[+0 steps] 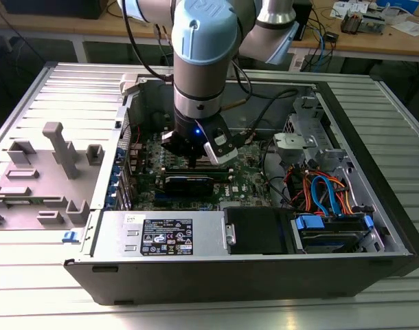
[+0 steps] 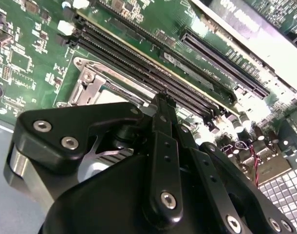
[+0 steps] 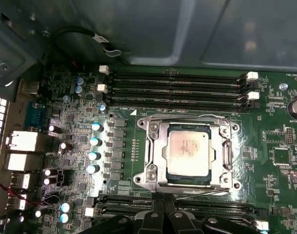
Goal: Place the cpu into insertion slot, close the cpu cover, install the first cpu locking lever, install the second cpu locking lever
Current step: 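Install the second cpu locking lever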
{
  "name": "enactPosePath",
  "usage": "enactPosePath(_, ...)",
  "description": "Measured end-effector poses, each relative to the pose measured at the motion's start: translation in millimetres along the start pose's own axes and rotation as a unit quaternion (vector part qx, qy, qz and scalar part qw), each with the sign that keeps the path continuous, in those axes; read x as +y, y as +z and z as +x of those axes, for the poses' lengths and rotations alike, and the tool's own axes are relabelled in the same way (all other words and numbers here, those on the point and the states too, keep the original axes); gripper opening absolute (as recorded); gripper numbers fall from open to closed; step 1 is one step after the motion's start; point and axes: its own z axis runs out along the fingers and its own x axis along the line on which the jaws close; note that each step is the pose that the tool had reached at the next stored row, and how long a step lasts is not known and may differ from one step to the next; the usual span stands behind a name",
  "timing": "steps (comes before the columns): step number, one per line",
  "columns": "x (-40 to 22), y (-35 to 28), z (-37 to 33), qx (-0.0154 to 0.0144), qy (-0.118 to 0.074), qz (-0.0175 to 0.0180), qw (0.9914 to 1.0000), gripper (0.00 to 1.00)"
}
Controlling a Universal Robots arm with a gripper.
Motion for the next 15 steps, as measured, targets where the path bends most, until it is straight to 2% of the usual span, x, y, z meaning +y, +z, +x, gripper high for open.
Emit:
enactPosePath(3,-1.0,3.4,2.2,0.0,0.0,-0.0041,0.99999,0.11)
enactPosePath(6,-1.1,3.9,2.5,-0.0001,0.0,-0.0056,0.99998,0.11)
enactPosePath(8,-1.1,4.0,3.2,-0.0002,0.0,-0.0081,0.99997,0.11)
enactPosePath(12,-3.4,3.7,2.8,-0.0003,0.0,-0.0088,0.99996,0.11)
enactPosePath(13,-4.4,3.6,2.8,-0.0003,0.0,-0.0099,0.99995,0.11)
enactPosePath(15,-6.3,3.4,3.3,-0.0007,0.0,-0.0166,0.99986,0.11)
